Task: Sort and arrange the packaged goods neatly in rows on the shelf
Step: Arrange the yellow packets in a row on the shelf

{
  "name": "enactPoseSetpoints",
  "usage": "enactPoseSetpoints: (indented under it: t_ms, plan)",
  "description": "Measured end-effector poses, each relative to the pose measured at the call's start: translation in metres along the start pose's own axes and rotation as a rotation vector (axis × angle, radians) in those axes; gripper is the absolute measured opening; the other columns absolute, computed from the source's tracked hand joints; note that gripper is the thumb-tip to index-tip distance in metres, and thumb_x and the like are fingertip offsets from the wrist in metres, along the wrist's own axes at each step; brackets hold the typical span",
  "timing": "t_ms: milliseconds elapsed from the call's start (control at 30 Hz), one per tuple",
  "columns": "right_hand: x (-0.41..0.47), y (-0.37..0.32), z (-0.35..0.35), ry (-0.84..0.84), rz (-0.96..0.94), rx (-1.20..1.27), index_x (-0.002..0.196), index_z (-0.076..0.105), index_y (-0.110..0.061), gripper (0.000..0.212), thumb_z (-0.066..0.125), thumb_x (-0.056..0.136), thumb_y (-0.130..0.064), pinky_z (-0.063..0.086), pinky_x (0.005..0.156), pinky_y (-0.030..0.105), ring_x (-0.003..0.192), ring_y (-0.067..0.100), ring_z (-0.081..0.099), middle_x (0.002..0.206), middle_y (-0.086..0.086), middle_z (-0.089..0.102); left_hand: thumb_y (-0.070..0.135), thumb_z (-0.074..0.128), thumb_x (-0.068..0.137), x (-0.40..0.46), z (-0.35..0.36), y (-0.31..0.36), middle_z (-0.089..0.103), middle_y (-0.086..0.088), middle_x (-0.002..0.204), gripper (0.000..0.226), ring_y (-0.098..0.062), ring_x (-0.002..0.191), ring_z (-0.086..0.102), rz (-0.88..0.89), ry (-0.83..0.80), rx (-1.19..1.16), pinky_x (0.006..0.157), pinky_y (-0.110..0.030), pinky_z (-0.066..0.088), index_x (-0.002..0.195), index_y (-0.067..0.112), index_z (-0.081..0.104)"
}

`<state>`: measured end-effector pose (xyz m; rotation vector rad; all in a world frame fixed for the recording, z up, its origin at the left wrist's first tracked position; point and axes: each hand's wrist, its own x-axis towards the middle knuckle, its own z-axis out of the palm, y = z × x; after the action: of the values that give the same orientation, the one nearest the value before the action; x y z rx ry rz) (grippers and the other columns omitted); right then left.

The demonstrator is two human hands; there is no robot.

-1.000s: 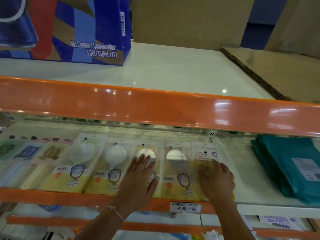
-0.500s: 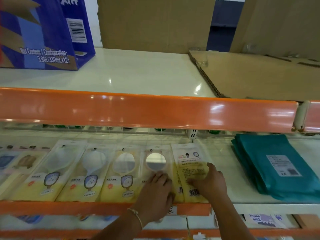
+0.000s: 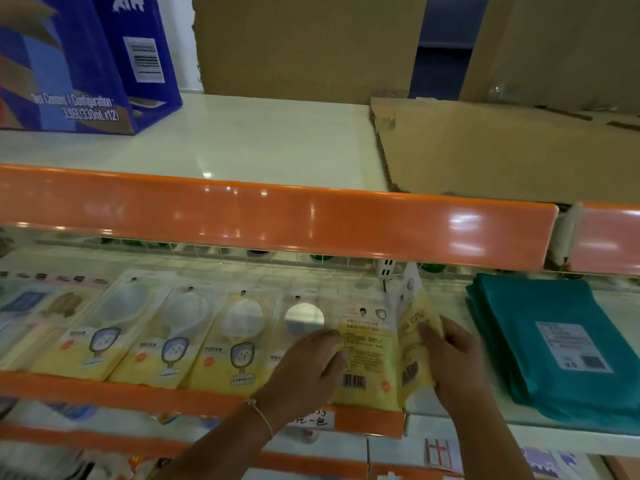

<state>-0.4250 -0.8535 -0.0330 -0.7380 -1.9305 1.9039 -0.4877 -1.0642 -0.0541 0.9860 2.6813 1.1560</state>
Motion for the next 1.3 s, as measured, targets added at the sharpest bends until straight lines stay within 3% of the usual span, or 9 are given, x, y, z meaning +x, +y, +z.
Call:
enactPoseSetpoints:
  t_ms: [100, 167, 333, 500, 633, 800, 1000, 1100, 1300]
  plan:
    - [-0.008, -0.004, 0.010, 0.016, -0.469, -0.350, 0.079, 0.068, -0.026, 0.025, 0.057, 0.094, -0.009, 0.050, 0.049, 0.034, 0.055, 0.020, 0.060, 0.063, 0.006, 0.062, 0.042, 0.046, 0.098, 0.012, -0.007, 0.030, 0.062, 0.000, 0.101, 0.022, 0.006, 0.085, 0.056, -0.207, -0.066, -0.418, 0.084, -0.013, 0.047, 0.109, 0.031, 0.061]
    - [-0.017, -0.009, 0.021, -0.054, -0.764, -0.603, 0.100, 0.071, -0.030, 0.028, 0.059, 0.088, -0.007, 0.043, 0.044, 0.018, 0.049, 0.008, 0.052, 0.065, -0.007, 0.054, 0.052, 0.049, 0.091, 0.022, -0.014, 0.042, 0.067, 0.003, 0.108, 0.041, -0.007, 0.100, 0.063, -0.367, -0.114, -0.793, 0.097, -0.027, 0.049, 0.118, 0.023, 0.060]
    - [-0.046, -0.003, 0.058, -0.188, -0.908, -0.955, 0.108, 0.071, -0.038, 0.046, 0.054, 0.071, -0.018, 0.040, 0.040, 0.019, 0.050, 0.015, 0.054, 0.067, -0.005, 0.050, 0.023, 0.053, 0.098, 0.026, -0.024, 0.035, 0.074, -0.013, 0.089, 0.030, -0.025, 0.081, 0.072, -0.615, 0.078, -1.196, 0.067, -0.033, 0.057, 0.119, 0.003, 0.058]
    - [-0.065, -0.014, 0.080, -0.384, -0.640, -0.724, 0.114, 0.065, -0.042, 0.037, 0.062, 0.080, -0.055, 0.050, 0.061, 0.019, 0.066, 0.006, 0.059, 0.075, -0.011, 0.061, 0.022, 0.054, 0.096, 0.012, -0.045, 0.003, 0.067, -0.026, 0.112, 0.035, -0.040, 0.098, 0.065, -0.725, 0.118, -1.325, 0.082, -0.044, 0.052, 0.124, 0.003, 0.058]
    - [-0.056, -0.023, 0.091, 0.032, -0.522, -0.579, 0.102, 0.072, -0.027, 0.020, 0.066, 0.086, -0.040, 0.050, 0.061, 0.015, 0.070, 0.000, 0.062, 0.084, -0.015, 0.064, 0.008, 0.050, 0.096, 0.004, -0.075, -0.022, 0.070, -0.020, 0.105, 0.027, -0.035, 0.090, 0.067, -0.703, 0.011, -1.346, 0.072, -0.038, 0.055, 0.116, 0.011, 0.068]
    - [-0.054, -0.024, 0.116, -0.285, 0.040, -0.359, 0.070, 0.058, -0.009, 0.032, 0.064, 0.092, -0.032, 0.033, 0.051, 0.027, 0.050, 0.017, 0.042, 0.059, 0.004, 0.049, 0.014, 0.052, 0.096, -0.006, -0.092, -0.038, 0.074, -0.011, 0.085, 0.022, -0.021, 0.076, 0.071, -0.656, -0.056, -1.102, 0.058, -0.025, 0.054, 0.109, 0.004, 0.066]
    - [-0.056, 0.013, 0.137, -0.094, 0.222, -0.132, 0.083, 0.069, -0.001, 0.030, 0.071, 0.085, -0.031, 0.052, 0.063, 0.053, 0.069, 0.033, 0.061, 0.085, 0.030, 0.066, 0.032, 0.060, 0.093, -0.030, -0.097, -0.060, 0.074, 0.003, 0.099, 0.023, -0.010, 0.096, 0.068, -0.605, -0.179, -0.794, 0.076, -0.021, 0.050, 0.103, 0.016, 0.073]
    - [-0.066, 0.021, 0.144, -0.136, 0.207, -0.202, 0.083, 0.066, 0.000, 0.033, 0.067, 0.089, -0.032, 0.046, 0.062, 0.037, 0.065, 0.022, 0.059, 0.070, 0.013, 0.065, 0.017, 0.063, 0.092, -0.047, -0.085, -0.071, 0.075, 0.000, 0.094, 0.016, -0.012, 0.091, 0.070, -0.641, -0.183, -0.863, 0.072, -0.020, 0.053, 0.105, 0.011, 0.070]
    - [-0.097, 0.032, 0.171, -0.203, 0.137, -0.300, 0.091, 0.072, -0.021, 0.010, 0.063, 0.092, -0.026, 0.057, 0.070, 0.040, 0.077, 0.019, 0.070, 0.080, -0.001, 0.075, 0.027, 0.064, 0.091, -0.071, -0.091, -0.087, 0.075, 0.003, 0.082, 0.018, -0.009, 0.078, 0.070, -0.754, -0.146, -0.742, 0.074, -0.021, 0.054, 0.091, 0.012, 0.074]
